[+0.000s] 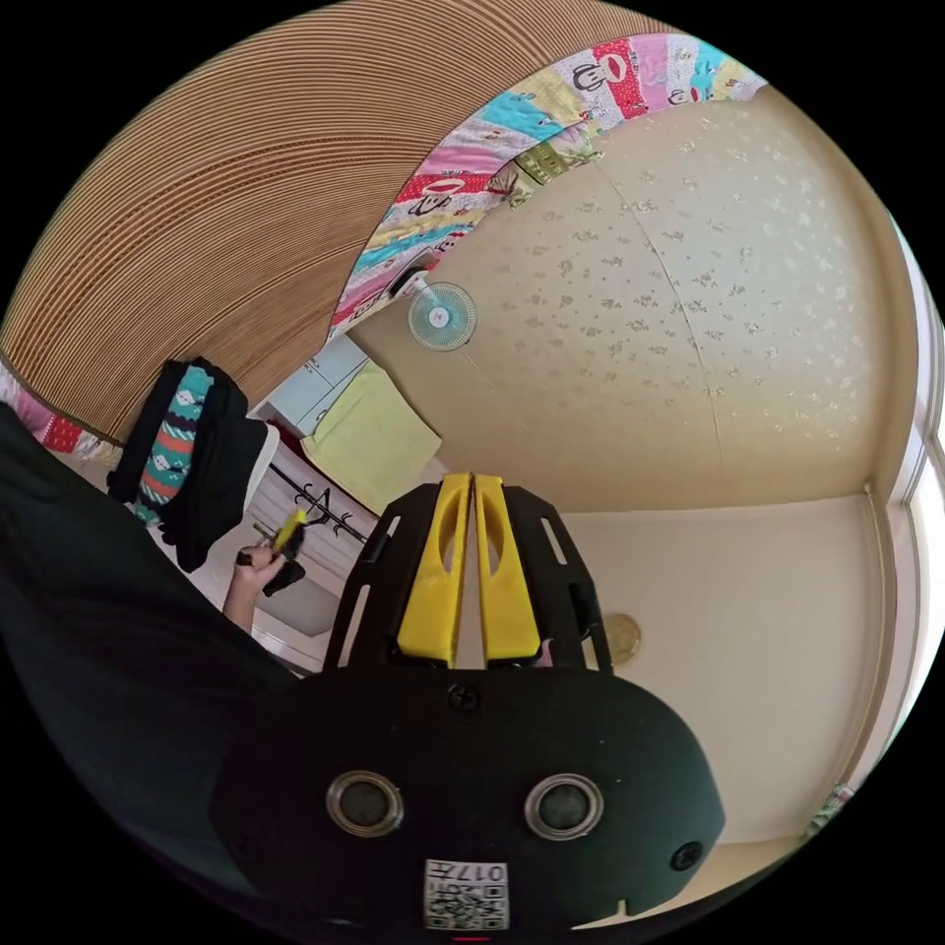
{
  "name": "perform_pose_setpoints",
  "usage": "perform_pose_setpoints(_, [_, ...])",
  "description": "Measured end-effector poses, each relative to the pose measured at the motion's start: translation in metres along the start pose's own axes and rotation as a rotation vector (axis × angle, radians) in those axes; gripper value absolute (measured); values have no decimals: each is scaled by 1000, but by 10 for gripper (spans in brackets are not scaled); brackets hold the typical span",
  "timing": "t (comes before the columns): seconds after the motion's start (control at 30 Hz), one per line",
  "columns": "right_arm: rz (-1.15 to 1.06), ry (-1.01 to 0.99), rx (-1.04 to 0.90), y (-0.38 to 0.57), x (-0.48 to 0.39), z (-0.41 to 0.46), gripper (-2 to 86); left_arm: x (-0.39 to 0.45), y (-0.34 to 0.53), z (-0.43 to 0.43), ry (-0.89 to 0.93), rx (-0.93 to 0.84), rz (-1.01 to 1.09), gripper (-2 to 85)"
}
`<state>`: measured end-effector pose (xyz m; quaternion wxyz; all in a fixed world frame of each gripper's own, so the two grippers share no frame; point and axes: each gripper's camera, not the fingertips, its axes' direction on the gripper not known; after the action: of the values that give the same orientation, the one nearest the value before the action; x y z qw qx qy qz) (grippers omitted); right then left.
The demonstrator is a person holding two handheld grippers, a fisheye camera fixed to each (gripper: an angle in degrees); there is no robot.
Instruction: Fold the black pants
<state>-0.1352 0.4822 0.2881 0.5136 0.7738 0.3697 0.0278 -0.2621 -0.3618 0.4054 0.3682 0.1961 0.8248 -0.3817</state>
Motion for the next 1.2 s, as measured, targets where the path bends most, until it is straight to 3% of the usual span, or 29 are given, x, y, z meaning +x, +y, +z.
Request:
perform_pose_setpoints(0.03, [38, -78, 13, -6, -13, 18, 11, -2, -1, 2, -6, -3, -8, -10])
perform_pose_setpoints(0.1, [72, 102, -125, -17, -31, 49, 18, -5, -1, 5, 6, -11, -16, -10])
perform_pose_setpoints(0.23, [86, 806, -426, -9, -33, 110, 107, -8, 1, 14, 25, -71, -26, -10])
perform_pose_setpoints(0.27, [78, 943, -555, 4, -21, 131, 164, -8, 2, 13, 29, -77, -28, -10])
perform_pose_setpoints(0.37, [38, 1203, -941, 55, 23, 179, 207, -6, 5, 2, 55, -45, -18, -10])
perform_pose_setpoints(0.43, [-55, 1384, -1243, 97, 54, 199, 184, -1, 8, -12, 49, 12, 1, -10])
perform_pose_setpoints(0.47, [-243, 1576, -1375, 120, 62, 208, 148, 0, 8, -16, 48, 25, 5, -10])
perform_pose_setpoints(0.53, [-434, 1659, -1529, 132, 60, 220, 89, 6, 10, -26, 60, 63, 25, -10])
perform_pose_setpoints(0.57, [-377, 1656, -1479, 113, 52, 222, 62, 8, 10, -28, 66, 69, 31, -10])
perform_pose_setpoints(0.6, [-342, 1637, -1427, 98, 45, 220, 57, 10, 10, -31, 80, 77, 44, -10])
perform_pose_setpoints(0.7, [-85, 1476, -911, 0, -5, 174, 40, 14, 8, -34, 97, 85, 65, -10])
perform_pose_setpoints(0.77, [152, 1049, -536, -64, -25, 106, 37, 13, 6, -33, 95, 91, 66, -10])
perform_pose_setpoints(0.87, [361, 522, -261, -86, -10, 38, 37, 6, -1, -27, 78, 91, 40, -10])
perform_pose_setpoints(0.97, [299, 146, -52, -93, -29, 5, 41, 0, -8, -8, 79, 51, 16, -9])
perform_pose_setpoints(1.07, [168, -96, 11, -101, -57, 13, 44, -3, -16, 17, 40, -14, 17, -5])
perform_pose_setpoints(1.2, [71, -242, 133, -118, -89, 45, 47, -9, -22, 47, -16, -56, -14, 36])
